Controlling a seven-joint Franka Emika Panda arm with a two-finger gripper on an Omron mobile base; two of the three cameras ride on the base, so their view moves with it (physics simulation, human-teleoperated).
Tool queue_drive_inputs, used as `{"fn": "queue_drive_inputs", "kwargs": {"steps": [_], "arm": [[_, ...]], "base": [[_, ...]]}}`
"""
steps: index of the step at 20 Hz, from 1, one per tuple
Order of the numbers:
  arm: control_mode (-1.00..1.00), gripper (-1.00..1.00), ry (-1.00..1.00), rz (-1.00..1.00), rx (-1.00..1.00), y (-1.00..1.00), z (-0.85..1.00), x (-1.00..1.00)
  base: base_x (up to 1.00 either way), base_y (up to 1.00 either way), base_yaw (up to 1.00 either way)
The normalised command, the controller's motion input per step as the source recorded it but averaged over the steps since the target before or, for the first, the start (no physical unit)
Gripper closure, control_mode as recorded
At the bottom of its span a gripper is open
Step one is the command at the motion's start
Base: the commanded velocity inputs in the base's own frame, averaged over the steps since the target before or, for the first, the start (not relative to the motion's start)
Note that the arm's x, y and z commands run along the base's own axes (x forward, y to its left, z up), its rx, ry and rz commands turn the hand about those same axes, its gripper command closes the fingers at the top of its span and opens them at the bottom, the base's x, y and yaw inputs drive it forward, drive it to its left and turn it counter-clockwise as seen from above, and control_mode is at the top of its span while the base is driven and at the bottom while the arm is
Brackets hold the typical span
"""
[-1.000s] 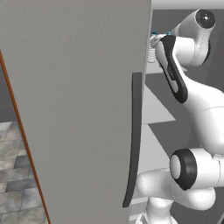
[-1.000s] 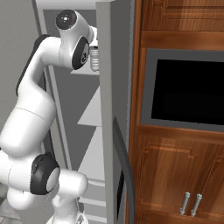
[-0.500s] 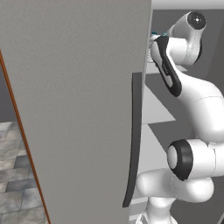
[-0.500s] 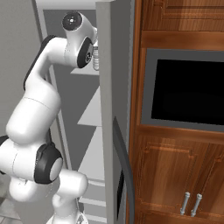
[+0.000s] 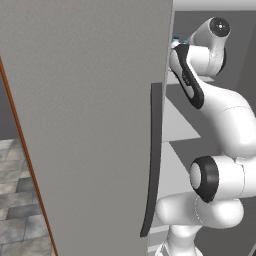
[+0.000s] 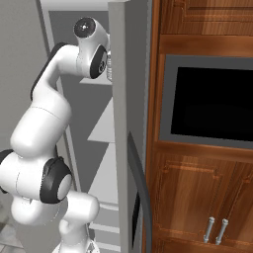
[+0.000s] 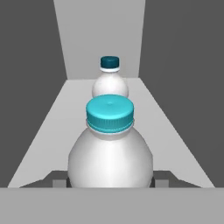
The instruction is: Take the bottled waters from the counter and place them in the freezer to freeze. Close the freezer door after placing the bottles.
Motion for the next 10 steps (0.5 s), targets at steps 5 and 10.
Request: {"fn": "queue_drive_inputs", "kwargs": {"steps": [5,10], "arm": [[-1.0,1.0,0.01,0.0,0.0,0.0,-0.14,0.09],[-1.0,1.0,0.0,0.0,0.0,0.0,-0.09,0.08]], "base": [[0.0,0.0,0.0],[0.0,0.0,0.0]]}}
